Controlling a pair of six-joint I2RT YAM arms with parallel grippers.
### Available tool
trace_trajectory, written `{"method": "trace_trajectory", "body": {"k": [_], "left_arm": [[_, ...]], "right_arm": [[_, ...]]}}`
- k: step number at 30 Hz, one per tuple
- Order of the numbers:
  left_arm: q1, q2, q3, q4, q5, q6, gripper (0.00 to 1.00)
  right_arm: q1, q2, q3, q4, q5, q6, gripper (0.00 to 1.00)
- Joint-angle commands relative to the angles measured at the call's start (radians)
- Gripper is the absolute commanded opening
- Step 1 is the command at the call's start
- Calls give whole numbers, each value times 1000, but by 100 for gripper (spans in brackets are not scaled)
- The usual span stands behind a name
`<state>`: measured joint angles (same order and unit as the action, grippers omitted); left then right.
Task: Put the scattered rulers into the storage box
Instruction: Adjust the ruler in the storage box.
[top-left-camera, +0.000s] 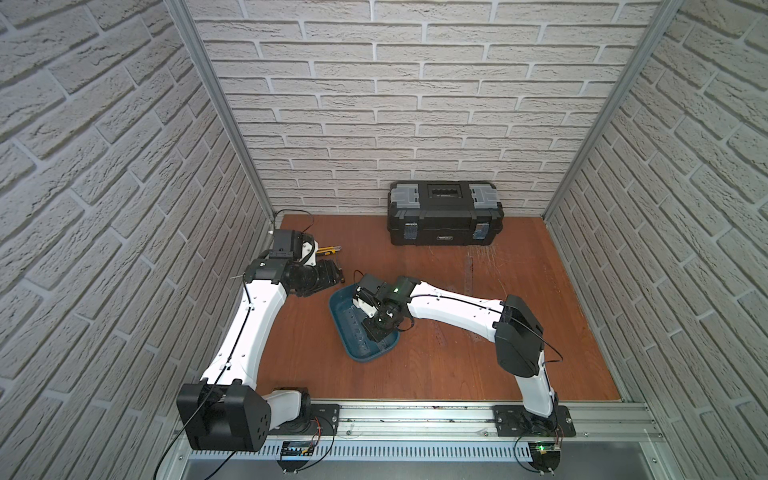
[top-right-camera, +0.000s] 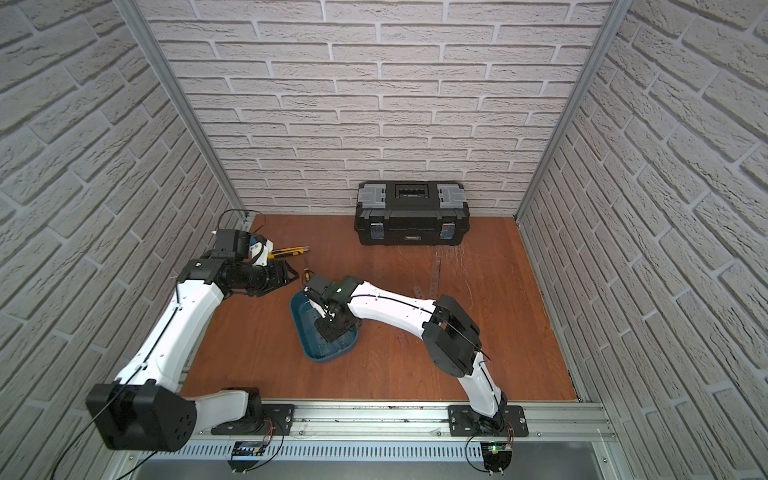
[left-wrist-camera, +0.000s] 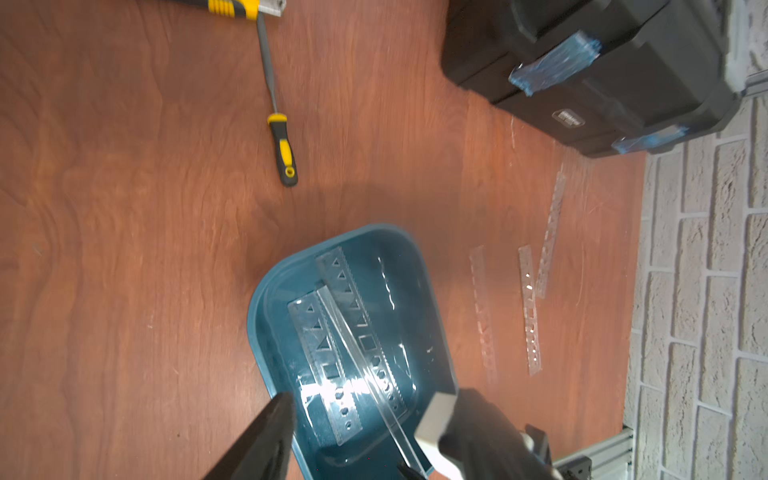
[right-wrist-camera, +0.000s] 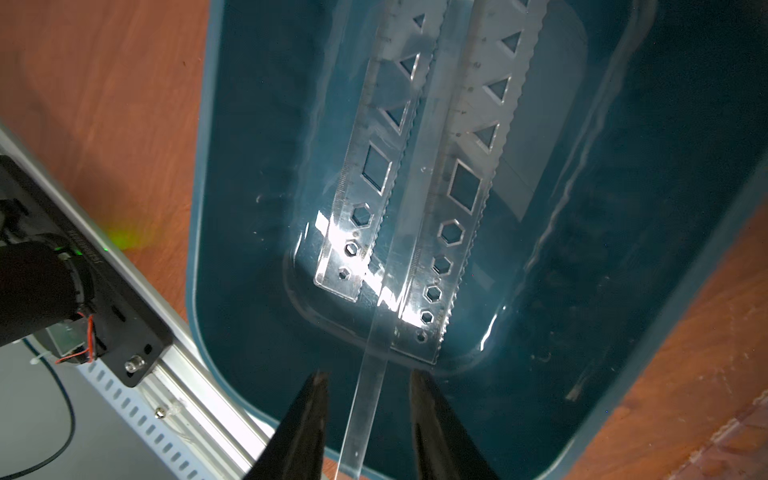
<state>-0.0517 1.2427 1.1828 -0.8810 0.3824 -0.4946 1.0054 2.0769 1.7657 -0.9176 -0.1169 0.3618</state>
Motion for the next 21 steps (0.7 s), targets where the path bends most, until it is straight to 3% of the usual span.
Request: {"method": "trace_trajectory", "body": {"k": [1, 5, 14, 21], "left_arm": [[9, -17, -11, 29, 36, -4, 66], [9, -15, -11, 30, 47, -2, 66], [11, -19, -34, 40, 53, 1, 66], [12, -14, -37, 45, 58, 1, 66]], "right_arm": [[19, 35, 56, -68, 12, -22, 39], [25, 69, 80, -85, 51, -15, 37], [27, 110, 107, -70, 65, 3, 16], [26, 102, 110, -14, 90, 28, 8]]}}
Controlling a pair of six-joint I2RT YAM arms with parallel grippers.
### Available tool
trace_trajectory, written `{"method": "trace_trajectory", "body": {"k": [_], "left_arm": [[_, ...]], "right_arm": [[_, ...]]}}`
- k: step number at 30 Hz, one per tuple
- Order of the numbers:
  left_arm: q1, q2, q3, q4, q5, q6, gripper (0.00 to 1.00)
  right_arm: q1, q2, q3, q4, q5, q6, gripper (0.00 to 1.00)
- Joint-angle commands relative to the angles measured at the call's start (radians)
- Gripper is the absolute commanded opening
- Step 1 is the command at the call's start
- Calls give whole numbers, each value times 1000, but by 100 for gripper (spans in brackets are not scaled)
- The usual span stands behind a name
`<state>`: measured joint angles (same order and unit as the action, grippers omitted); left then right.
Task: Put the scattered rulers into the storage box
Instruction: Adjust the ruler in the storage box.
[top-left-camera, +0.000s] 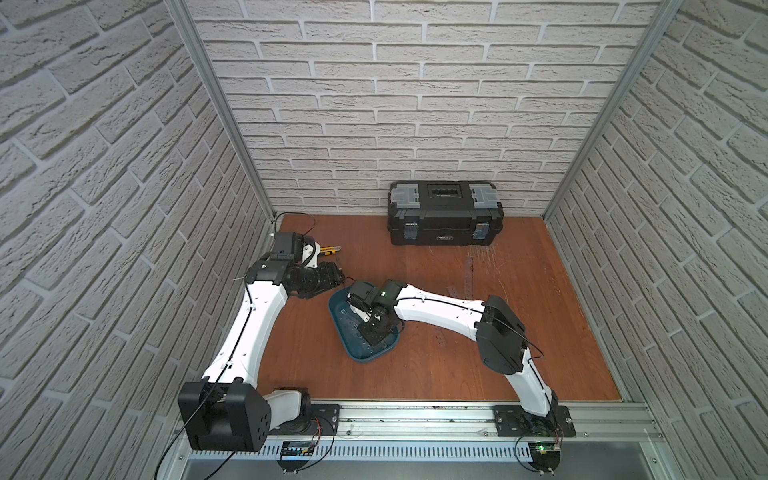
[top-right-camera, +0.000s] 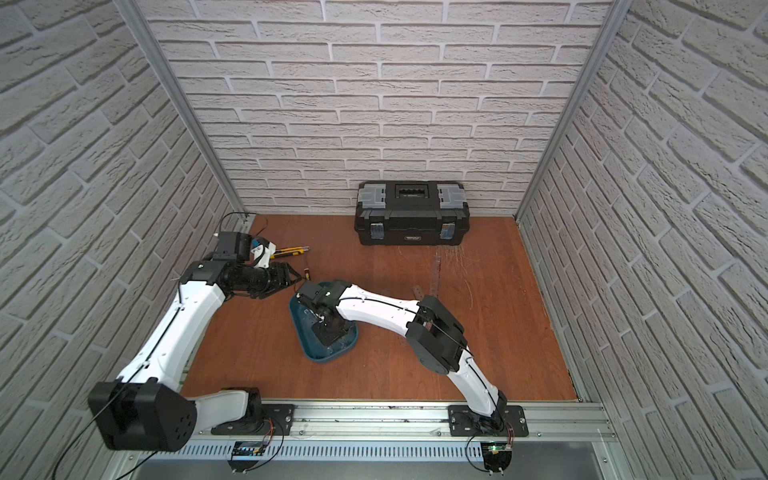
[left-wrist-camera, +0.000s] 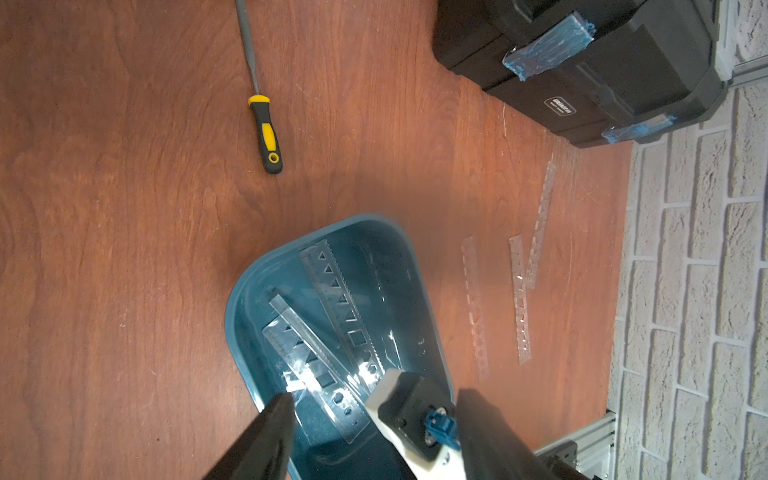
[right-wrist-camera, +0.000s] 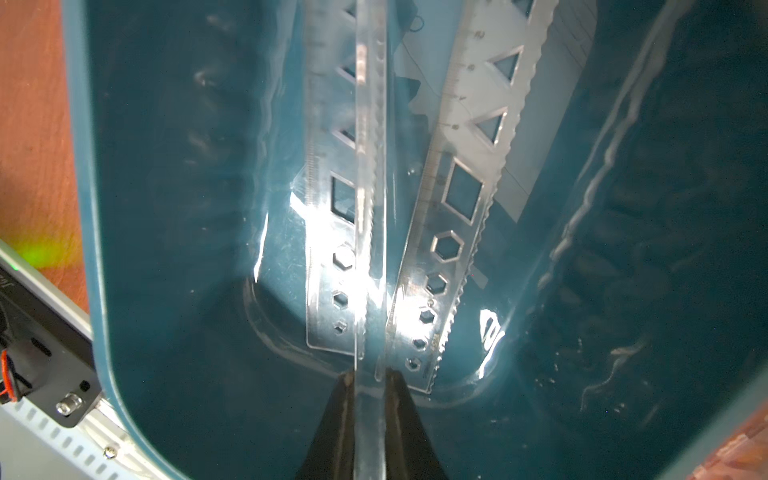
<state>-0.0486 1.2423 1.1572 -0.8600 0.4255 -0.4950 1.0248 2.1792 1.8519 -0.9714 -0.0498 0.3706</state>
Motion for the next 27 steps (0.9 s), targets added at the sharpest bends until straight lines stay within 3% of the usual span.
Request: {"method": "trace_trajectory", "body": {"k": [1, 5, 7, 12, 20, 24, 27], "left_arm": [[9, -12, -11, 24, 15, 0, 67], [6, -6, -9, 26, 18, -4, 66], [6, -1, 0, 24, 16, -4, 66], [-40, 74, 75, -1, 2, 11, 67], [-254, 323, 332, -60, -89, 48, 65], [-331, 463, 457, -77, -105, 60, 65], [-403, 594, 583, -122, -112, 94, 64]], "right_arm": [[7, 2, 25, 46, 24, 21, 8], [7, -6, 19, 75, 46, 35, 33], [7, -36, 0, 102, 56, 39, 41], [6, -172, -101, 168, 100, 62, 43], [1, -548, -439, 271, 261, 176, 46], [-11, -717, -585, 270, 344, 261, 56], [-41, -837, -718, 293, 331, 361, 64]]}}
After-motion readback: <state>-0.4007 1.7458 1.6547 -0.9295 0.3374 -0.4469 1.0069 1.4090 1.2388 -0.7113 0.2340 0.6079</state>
